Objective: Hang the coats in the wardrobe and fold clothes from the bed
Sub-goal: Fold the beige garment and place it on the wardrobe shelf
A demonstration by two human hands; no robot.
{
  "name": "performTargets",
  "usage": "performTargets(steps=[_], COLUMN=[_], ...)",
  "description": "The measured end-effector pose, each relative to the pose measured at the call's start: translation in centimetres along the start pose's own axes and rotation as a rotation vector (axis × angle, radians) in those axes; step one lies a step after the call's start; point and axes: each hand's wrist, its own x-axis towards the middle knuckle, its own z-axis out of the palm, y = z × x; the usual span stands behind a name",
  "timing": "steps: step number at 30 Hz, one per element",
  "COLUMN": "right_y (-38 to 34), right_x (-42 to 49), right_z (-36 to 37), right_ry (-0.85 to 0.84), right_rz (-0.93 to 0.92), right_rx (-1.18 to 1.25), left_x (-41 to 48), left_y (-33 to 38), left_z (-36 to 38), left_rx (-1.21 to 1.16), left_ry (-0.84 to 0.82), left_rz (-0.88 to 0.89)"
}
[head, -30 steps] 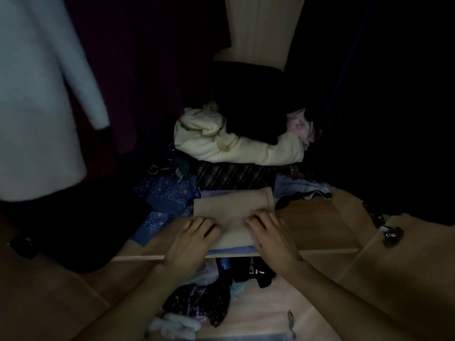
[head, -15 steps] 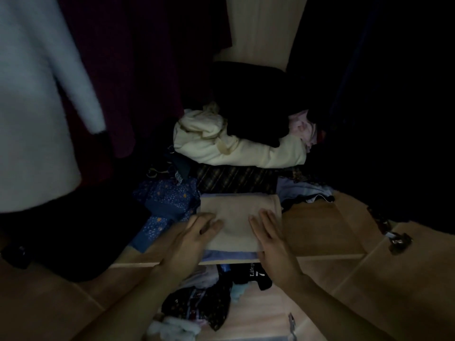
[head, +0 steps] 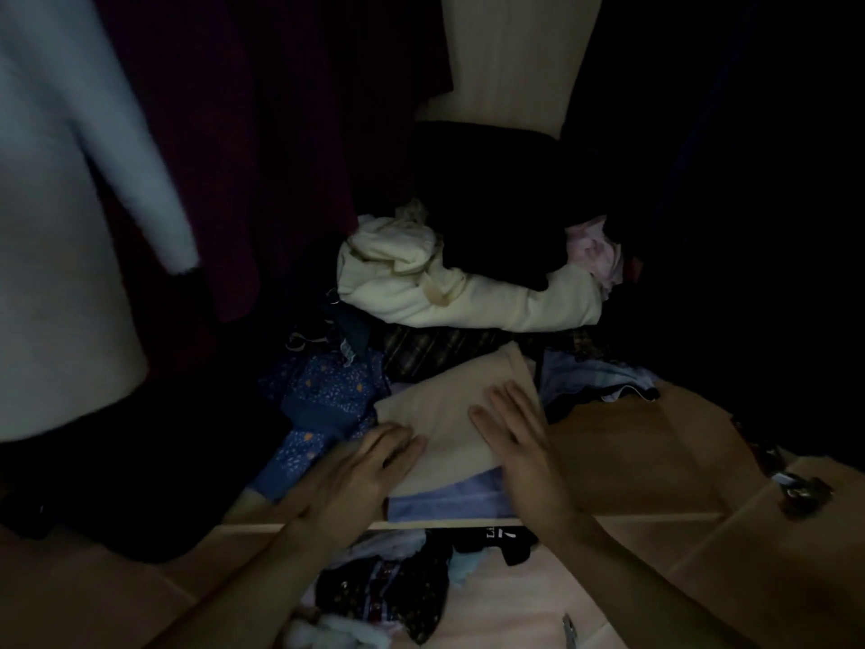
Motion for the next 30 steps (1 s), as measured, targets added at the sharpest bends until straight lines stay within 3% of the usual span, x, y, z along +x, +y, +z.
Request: performTargets(steps=[5, 9, 13, 16, 21, 27, 30], right_y=[0.6, 0.0, -1.0, -0.6, 1.7, 1.8, 2.1], right_x=[-1.6, -2.4, -2.7, -2.0, -1.3, 0.6, 1.3], right_z=[0.2, -0.5, -0.6, -1.1, -1.8, -0.8, 0.3], right_ry=[-0.103, -0.125, -0.235, -0.297, -0.39, -0.398, -0.45], right_rz=[0.072, 0.204, 0.351, 0.31, 0.129, 0.109, 0.141], right_rx=[-0.066, -0.032, 0.021, 0.054, 0.041, -0.065, -0.028], left_x=[0.3, 1.6, 3.6, 4.6, 2.8, 5.3, 7.2], left_y=[0.3, -1.2, -1.9, -2.5, -1.6, -0.2, 0.0], left_z=[-0.2, 0.3, 0.3, 0.0, 0.2, -0.6, -0.2], left_rx=[0.063, -0.084, -0.171, -0.101, -0.036, 0.147, 0.118], left_ry=[-0.031, -0.125, -0.082, -0.037, -0.214, -0.067, -0.165], left_rz=[-0.065, -0.038, 0.048, 0.047, -0.047, -0.077, -0.122])
